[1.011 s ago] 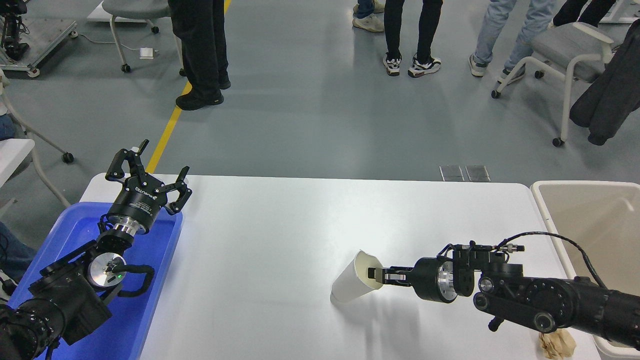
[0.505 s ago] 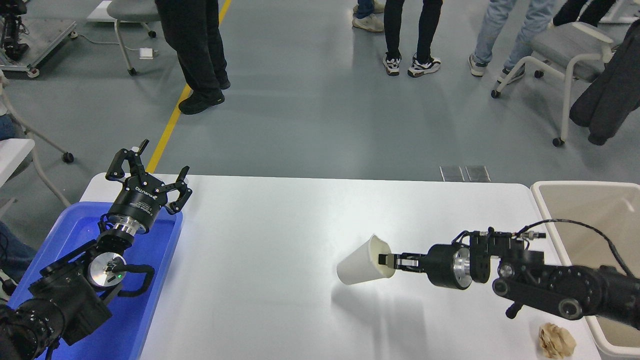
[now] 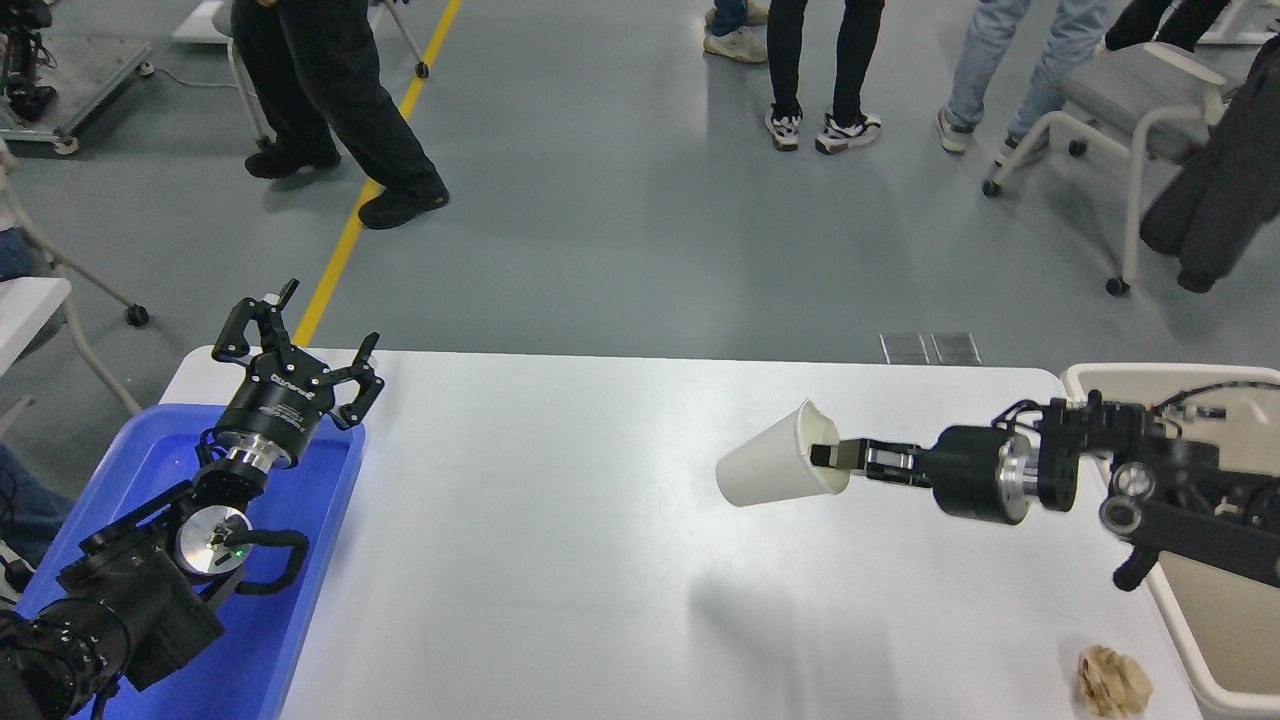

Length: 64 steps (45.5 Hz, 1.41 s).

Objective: Dispose of the paper cup in the dustbin

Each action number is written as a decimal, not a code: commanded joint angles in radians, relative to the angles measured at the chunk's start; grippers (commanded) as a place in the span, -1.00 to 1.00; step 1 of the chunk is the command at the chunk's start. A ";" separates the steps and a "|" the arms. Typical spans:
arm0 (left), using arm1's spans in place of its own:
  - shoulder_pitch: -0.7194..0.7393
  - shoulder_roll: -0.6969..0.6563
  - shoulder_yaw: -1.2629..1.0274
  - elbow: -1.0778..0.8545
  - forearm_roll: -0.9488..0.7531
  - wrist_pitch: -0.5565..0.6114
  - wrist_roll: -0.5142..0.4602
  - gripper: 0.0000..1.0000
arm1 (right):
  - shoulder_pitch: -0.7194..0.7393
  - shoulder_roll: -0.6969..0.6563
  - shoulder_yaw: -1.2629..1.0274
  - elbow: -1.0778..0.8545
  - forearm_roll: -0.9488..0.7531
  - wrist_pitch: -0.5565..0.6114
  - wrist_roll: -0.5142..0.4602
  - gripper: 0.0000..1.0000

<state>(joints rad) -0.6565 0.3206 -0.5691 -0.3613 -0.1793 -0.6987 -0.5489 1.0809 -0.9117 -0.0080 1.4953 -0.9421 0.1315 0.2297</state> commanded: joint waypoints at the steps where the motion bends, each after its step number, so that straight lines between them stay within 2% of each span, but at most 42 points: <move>1: 0.000 0.000 0.000 -0.001 0.000 0.001 0.000 1.00 | 0.080 -0.154 0.005 0.097 0.068 0.037 0.000 -1.00; 18: 0.000 0.000 0.000 0.001 0.000 0.001 0.000 1.00 | 0.149 -0.329 0.022 0.105 0.173 0.043 -0.003 -1.00; 28: 0.000 0.000 0.000 0.001 0.000 0.001 0.000 1.00 | 0.148 -0.354 0.039 0.054 0.390 0.014 -0.010 -1.00; 31: 0.000 0.000 0.000 0.001 -0.002 0.001 0.000 1.00 | 0.142 -0.348 0.039 0.002 0.513 -0.016 -0.012 -1.00; 45: 0.000 0.000 0.000 0.001 0.000 0.002 0.000 1.00 | 0.105 -0.267 0.029 -0.257 0.867 -0.035 -0.010 -1.00; 64: 0.000 0.000 0.000 0.001 -0.002 0.004 0.000 1.00 | -0.142 -0.115 0.031 -0.610 1.224 -0.044 -0.013 -1.00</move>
<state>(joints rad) -0.6567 0.3206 -0.5691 -0.3606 -0.1800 -0.6959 -0.5492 1.0728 -1.1140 0.0222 1.0929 0.0803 0.0956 0.2181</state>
